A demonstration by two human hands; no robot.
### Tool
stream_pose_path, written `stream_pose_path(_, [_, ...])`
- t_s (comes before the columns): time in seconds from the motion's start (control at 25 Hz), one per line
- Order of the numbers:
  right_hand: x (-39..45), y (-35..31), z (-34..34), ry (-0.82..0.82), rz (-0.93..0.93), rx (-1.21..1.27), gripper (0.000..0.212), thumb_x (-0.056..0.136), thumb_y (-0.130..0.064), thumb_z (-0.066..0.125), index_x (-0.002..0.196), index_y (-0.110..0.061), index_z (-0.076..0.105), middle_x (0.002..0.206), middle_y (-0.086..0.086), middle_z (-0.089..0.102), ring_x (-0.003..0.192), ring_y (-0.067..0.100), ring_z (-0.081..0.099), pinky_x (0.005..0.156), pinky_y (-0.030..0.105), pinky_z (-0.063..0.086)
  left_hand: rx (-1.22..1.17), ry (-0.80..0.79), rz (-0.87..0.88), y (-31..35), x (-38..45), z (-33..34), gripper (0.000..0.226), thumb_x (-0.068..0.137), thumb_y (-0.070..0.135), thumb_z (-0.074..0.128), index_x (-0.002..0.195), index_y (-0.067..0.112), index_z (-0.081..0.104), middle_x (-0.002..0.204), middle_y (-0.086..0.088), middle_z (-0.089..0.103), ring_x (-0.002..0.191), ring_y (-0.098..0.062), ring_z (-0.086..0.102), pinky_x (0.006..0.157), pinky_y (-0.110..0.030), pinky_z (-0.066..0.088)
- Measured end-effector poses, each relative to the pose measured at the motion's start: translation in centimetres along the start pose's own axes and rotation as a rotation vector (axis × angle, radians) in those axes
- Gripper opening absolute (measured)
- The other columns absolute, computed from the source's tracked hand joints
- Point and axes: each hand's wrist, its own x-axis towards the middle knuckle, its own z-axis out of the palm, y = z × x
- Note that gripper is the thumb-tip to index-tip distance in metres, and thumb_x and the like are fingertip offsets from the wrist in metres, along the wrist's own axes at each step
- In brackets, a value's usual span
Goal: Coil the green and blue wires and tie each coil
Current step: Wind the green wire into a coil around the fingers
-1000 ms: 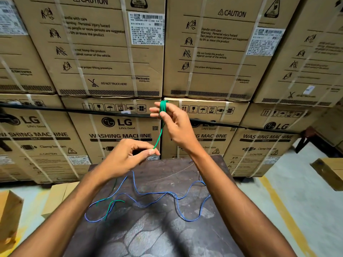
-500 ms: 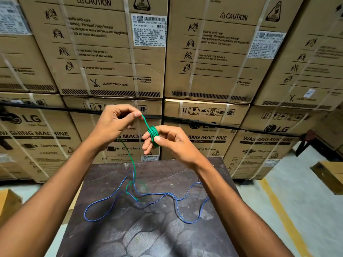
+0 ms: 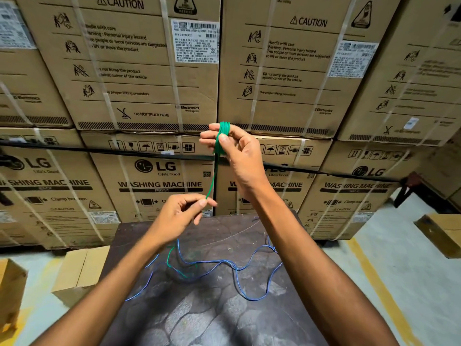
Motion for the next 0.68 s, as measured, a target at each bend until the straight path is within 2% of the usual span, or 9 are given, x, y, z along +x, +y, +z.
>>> stream_pose_path(0.12, [0.2, 1.5, -0.9, 0.05, -0.039, -0.256, 0.027, 0.105, 0.004, 0.045, 0.127, 0.008, 0.06, 0.112, 0.02, 0.074, 0.103, 0.024, 0.074, 0.097, 0.035, 0.059, 0.097, -0.051, 0.008, 0.7, -1.4, -0.9, 0.029, 0.097, 0.041, 0.055, 0.102, 0.025, 0.079, 0.054, 0.005, 0.05, 0.054, -0.007, 0.041, 0.055, -0.026, 0.029])
stream_pose_path(0.2, [-0.4, 2.5, -1.5, -0.008, -0.069, -0.465, 0.026, 0.104, -0.001, 0.047, 0.124, 0.002, 0.063, 0.108, 0.01, 0.076, 0.104, 0.02, 0.075, 0.1, 0.043, 0.058, 0.122, -0.052, 0.04, 2.0, -1.6, -2.0, 0.025, 0.098, 0.034, 0.056, 0.1, 0.023, 0.079, 0.054, 0.009, 0.045, 0.053, -0.007, 0.033, 0.051, -0.026, 0.023])
stream_pose_path(0.28, [-1.1, 3.3, -2.5, -0.121, -0.07, -0.683, 0.024, 0.103, -0.003, 0.05, 0.122, -0.004, 0.065, 0.107, 0.003, 0.076, 0.103, 0.013, 0.074, 0.099, 0.043, 0.058, 0.175, -0.031, 0.082, 4.3, -1.1, -3.5, 0.022, 0.099, 0.028, 0.058, 0.097, 0.021, 0.079, 0.054, 0.014, 0.046, 0.052, -0.005, 0.031, 0.05, -0.024, 0.023])
stream_pose_path(0.36, [-2.0, 3.6, -2.9, -0.261, -0.066, -0.808, 0.02, 0.103, -0.006, 0.052, 0.117, -0.006, 0.066, 0.107, 0.002, 0.076, 0.102, 0.012, 0.073, 0.094, 0.04, 0.058, 0.27, -0.015, 0.138, 6.3, -0.1, -5.2, 0.019, 0.1, 0.018, 0.061, 0.096, 0.016, 0.079, 0.059, 0.022, 0.059, 0.053, 0.004, 0.044, 0.053, -0.014, 0.031])
stream_pose_path(0.4, [-2.6, 3.6, -2.8, -0.315, -0.053, -0.82, 0.017, 0.105, -0.008, 0.052, 0.114, -0.007, 0.066, 0.107, 0.001, 0.077, 0.099, 0.013, 0.073, 0.092, 0.037, 0.057, 0.309, 0.001, 0.169, 7.0, 0.6, -6.1, 0.018, 0.099, 0.016, 0.062, 0.095, 0.015, 0.079, 0.066, 0.025, 0.066, 0.059, 0.007, 0.053, 0.059, -0.01, 0.037])
stream_pose_path(0.44, [-3.0, 3.5, -2.6, -0.35, -0.02, -0.786, 0.017, 0.107, -0.011, 0.05, 0.112, -0.007, 0.065, 0.105, 0.002, 0.078, 0.097, 0.014, 0.073, 0.089, 0.032, 0.056, 0.334, 0.022, 0.192, 7.4, 1.4, -6.8, 0.018, 0.099, 0.016, 0.062, 0.094, 0.015, 0.079, 0.074, 0.026, 0.07, 0.067, 0.009, 0.059, 0.064, -0.009, 0.04])
stream_pose_path(0.52, [-3.6, 3.2, -1.8, -0.386, 0.085, -0.577, 0.024, 0.109, -0.011, 0.044, 0.113, 0.001, 0.064, 0.104, 0.011, 0.077, 0.092, 0.021, 0.074, 0.088, 0.026, 0.055, 0.342, 0.064, 0.205, 7.6, 3.0, -7.7, 0.017, 0.099, 0.014, 0.062, 0.093, 0.01, 0.078, 0.076, 0.026, 0.07, 0.068, 0.011, 0.058, 0.065, -0.006, 0.039])
stream_pose_path(0.6, [-4.1, 2.5, -1.2, -0.433, 0.163, -0.305, 0.026, 0.109, -0.003, 0.041, 0.116, 0.013, 0.059, 0.104, 0.023, 0.072, 0.089, 0.029, 0.071, 0.089, 0.028, 0.056, 0.265, 0.1, 0.185, 7.0, 4.3, -8.0, 0.016, 0.1, 0.008, 0.061, 0.092, 0.006, 0.075, 0.071, 0.024, 0.067, 0.064, 0.009, 0.054, 0.062, -0.006, 0.037])
stream_pose_path(0.68, [-4.1, 1.5, -1.1, -0.489, 0.189, -0.111, 0.026, 0.108, 0.004, 0.038, 0.121, 0.017, 0.056, 0.106, 0.025, 0.068, 0.088, 0.03, 0.069, 0.089, 0.03, 0.056, 0.108, 0.131, 0.126, 6.0, 5.1, -7.5, 0.017, 0.098, 0.008, 0.062, 0.091, 0.012, 0.077, 0.07, 0.017, 0.068, 0.062, 0.001, 0.05, 0.058, -0.012, 0.038])
